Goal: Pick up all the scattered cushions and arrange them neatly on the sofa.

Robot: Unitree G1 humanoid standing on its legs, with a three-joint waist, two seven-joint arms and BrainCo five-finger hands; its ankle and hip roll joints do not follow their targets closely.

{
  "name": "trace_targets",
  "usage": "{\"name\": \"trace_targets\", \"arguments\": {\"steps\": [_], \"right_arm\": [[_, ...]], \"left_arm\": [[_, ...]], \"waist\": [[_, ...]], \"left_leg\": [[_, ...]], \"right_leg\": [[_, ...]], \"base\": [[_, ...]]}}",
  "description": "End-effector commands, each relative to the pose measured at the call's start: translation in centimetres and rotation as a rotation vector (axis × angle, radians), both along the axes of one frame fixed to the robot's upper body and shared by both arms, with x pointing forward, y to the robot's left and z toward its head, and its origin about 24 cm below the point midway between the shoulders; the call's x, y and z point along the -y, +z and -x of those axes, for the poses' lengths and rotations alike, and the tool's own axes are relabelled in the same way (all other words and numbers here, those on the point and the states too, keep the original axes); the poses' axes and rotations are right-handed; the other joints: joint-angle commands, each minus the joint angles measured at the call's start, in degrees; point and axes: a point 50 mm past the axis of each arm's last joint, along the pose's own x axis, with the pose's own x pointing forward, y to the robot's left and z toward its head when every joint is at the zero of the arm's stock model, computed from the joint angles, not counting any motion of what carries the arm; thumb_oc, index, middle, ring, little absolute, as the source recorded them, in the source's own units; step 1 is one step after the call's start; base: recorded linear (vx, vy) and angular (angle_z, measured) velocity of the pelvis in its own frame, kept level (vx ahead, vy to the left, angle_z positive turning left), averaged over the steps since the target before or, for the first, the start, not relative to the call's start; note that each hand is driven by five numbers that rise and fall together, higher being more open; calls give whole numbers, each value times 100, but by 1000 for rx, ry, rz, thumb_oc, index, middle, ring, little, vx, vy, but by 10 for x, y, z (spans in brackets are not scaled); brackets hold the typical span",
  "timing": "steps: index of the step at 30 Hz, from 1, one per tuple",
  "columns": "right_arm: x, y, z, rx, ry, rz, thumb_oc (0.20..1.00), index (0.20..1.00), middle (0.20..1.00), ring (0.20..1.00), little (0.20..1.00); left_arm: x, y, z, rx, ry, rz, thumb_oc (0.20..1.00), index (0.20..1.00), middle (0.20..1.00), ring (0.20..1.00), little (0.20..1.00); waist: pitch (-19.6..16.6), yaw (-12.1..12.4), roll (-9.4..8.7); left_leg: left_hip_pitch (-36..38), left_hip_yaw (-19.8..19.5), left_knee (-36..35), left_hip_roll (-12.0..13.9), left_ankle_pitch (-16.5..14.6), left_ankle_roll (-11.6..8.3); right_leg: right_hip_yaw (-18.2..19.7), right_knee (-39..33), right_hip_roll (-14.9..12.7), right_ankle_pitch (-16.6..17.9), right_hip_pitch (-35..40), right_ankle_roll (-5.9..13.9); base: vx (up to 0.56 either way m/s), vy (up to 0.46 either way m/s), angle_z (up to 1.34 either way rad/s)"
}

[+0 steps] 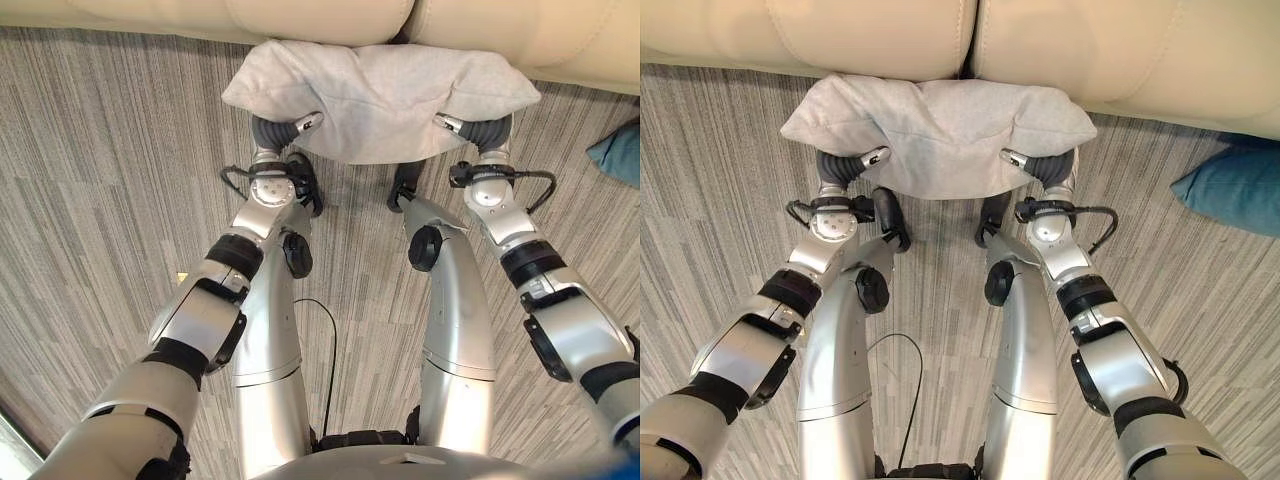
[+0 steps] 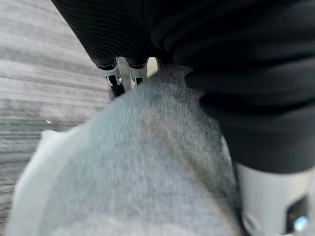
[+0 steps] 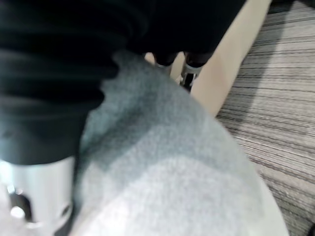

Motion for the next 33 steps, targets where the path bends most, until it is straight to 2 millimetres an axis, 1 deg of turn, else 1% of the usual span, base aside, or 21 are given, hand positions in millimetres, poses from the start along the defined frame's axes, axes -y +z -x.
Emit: {"name": "trace_targets", "arguments": {"steps": [1, 2, 3, 4, 6, 8, 12, 14, 16, 17, 19, 20, 22, 23, 25, 26, 27, 28, 29, 32, 33], "right_arm": [[-49, 20, 4, 93, 198, 74, 200, 200, 200, 200, 200], [-54, 28, 6, 123, 217, 71, 200, 200, 200, 200, 200], [-58, 35, 8, 155, 236, 68, 200, 200, 200, 200, 200], [-58, 35, 9, 154, 235, 68, 200, 200, 200, 200, 200], [-60, 46, 16, 225, 263, 63, 200, 200, 200, 200, 200], [-58, 43, 20, 238, 259, 71, 200, 200, 200, 200, 200], [-47, 20, 33, 219, 269, 50, 200, 200, 200, 200, 200], [-40, 1, 45, 203, 279, 19, 200, 200, 200, 200, 200], [-37, -18, 57, 175, 298, -28, 200, 200, 200, 200, 200], [-37, -20, 58, 170, 298, -29, 200, 200, 200, 200, 200], [-34, -42, 70, 115, 316, -75, 200, 200, 200, 200, 200], [-32, -49, 74, 100, 320, -87, 200, 200, 200, 200, 200], [-20, -72, 91, 28, 322, -95, 200, 200, 200, 200, 200], [-20, -72, 91, 28, 322, -95, 200, 200, 200, 200, 200], [-15, -87, 99, -25, 317, -95, 200, 200, 200, 200, 200], [-5, -112, 113, -131, 300, -91, 200, 200, 200, 200, 200], [-2, -117, 116, -150, 289, -107, 200, 200, 200, 200, 200], [3, -126, 122, -188, 270, -115, 200, 200, 200, 200, 200], [3, -126, 122, -188, 270, -115, 200, 200, 200, 200, 200], [10, -137, 129, -241, 246, -120, 200, 200, 200, 200, 200], [13, -143, 134, -265, 235, -115, 200, 200, 200, 200, 200]], "left_arm": [[36, 6, 8, 83, -129, 11, 416, 416, 416, 416, 416], [39, 13, 10, 113, -142, 29, 288, 288, 288, 288, 288], [41, 19, 12, 141, -154, 43, 200, 200, 200, 200, 200], [41, 19, 12, 141, -154, 43, 200, 200, 200, 200, 200], [43, 30, 19, 204, -183, 95, 200, 200, 200, 200, 200], [43, 27, 24, 211, -204, 130, 200, 200, 200, 200, 200], [42, 6, 37, 184, -256, 168, 200, 200, 200, 200, 200], [42, -9, 50, 174, -294, 145, 200, 200, 200, 200, 200], [43, -23, 63, 162, -330, 142, 200, 200, 200, 200, 200], [43, -25, 64, 157, -330, 141, 200, 200, 200, 200, 200], [41, -47, 77, 103, -347, 156, 200, 200, 200, 200, 200], [39, -52, 81, 97, -352, 156, 200, 200, 200, 200, 200], [28, -79, 98, 24, -355, 166, 200, 200, 200, 200, 200], [28, -79, 98, 24, -355, 166, 200, 200, 200, 200, 200], [23, -90, 105, -13, -354, 179, 200, 200, 200, 200, 200], [10, -116, 119, -105, -329, 170, 200, 200, 200, 200, 200], [7, -121, 123, -125, -318, 175, 200, 200, 200, 200, 200], [1, -131, 130, -163, -305, 180, 200, 200, 200, 200, 200], [1, -131, 130, -162, -305, 180, 200, 200, 200, 200, 200], [-9, -144, 139, -215, -277, 160, 200, 200, 200, 200, 200], [-14, -153, 147, -252, -262, 161, 200, 200, 200, 200, 200]], "waist": [[-736, -40, 357], [-768, -35, 365], [-794, -32, 371], [-791, -33, 373], [-909, -26, 393], [-1000, -16, 410], [-1221, 3, 437], [-1320, -21, 435], [-1448, -59, 421], [-1445, -51, 422], [-1625, -61, 393], [-1703, -57, 385], [-1867, -70, 327], [-1856, -70, 327], [-1910, -72, 296], [-1849, -81, 205], [-1851, -80, 188], [-1843, -75, 161], [-1839, -75, 161], [-1888, -62, 140], [-1937, -44, 145]], "left_leg": [[-348, -444, -1008, -149, 723, -255], [-336, -448, -1032, -154, 726, -260], [-315, -459, -1055, -165, 729, -263], [-311, -461, -1059, -166, 731, -264], [-210, -457, -1137, -189, 730, -273], [-88, -454, -1210, -202, 740, -291], [530, -474, -1681, -159, 857, -423], [961, -511, -1830, -89, 880, -540], [1296, -544, -1794, 10, 798, -607], [1333, -549, -1794, 19, 790, -611], [1752, -599, -1767, 120, 673, -611], [1962, -599, -1835, 137, 648, -614], [3051, -593, -2269, 89, 608, -639], [3069, -593, -2277, 89, 612, -639], [3683, -566, -2567, 27, 622, -646], [4956, -477, -3051, -111, 712, -549], [5227, -457, -3113, -155, 665, -514], [5788, -404, -3256, -240, 591, -482], [5794, -404, -3258, -240, 591, -482], [6510, -309, -3463, -304, 450, -425], [6947, -273, -3628, -406, 325, -367]], "right_leg": [[340, -97, 148, -27, -64, 693], [341, -111, 165, -32, -47, 693], [338, -123, 187, -45, -30, 687], [334, -127, 187, -45, -24, 686], [304, -133, 229, -83, 50, 671], [265, -180, 255, -106, 168, 665], [70, -519, 291, -145, 839, 659], [-87, -731, 298, -214, 1347, 630], [-217, -864, 280, -284, 1784, 590], [-226, -885, 291, -282, 1833, 588], [-314, -1030, 258, -308, 2285, 587], [-337, -1123, 243, -321, 2474, 593], [-460, -1724, 254, -282, 3557, 639], [-461, -1732, 255, -279, 3574, 639], [-506, -2085, 275, -242, 4197, 664], [-616, -2703, 293, -33, 5461, 691], [-609, -2802, 284, -14, 5727, 715], [-600, -2997, 304, 4, 6279, 768], [-600, -2999, 305, 4, 6284, 769], [-572, -3198, 274, 69, 6933, 892], [-518, -3195, 259, 75, 7244, 1004]], "base": [[17, -34, 0], [17, -39, 0], [15, -27, 3], [21, -24, 3], [24, -17, 4], [19, -30, 5], [0, -58, 4], [29, -94, 4], [6, -53, 15], [14, -23, 11], [36, -9, 0], [69, -4, -12], [100, 2, -12], [82, 9, -4], [125, 50, 0], [197, 111, 9], [279, 168, 14], [166, 95, 7], [172, 116, -2], [181, 154, -9], [243, 229, -14]]}}
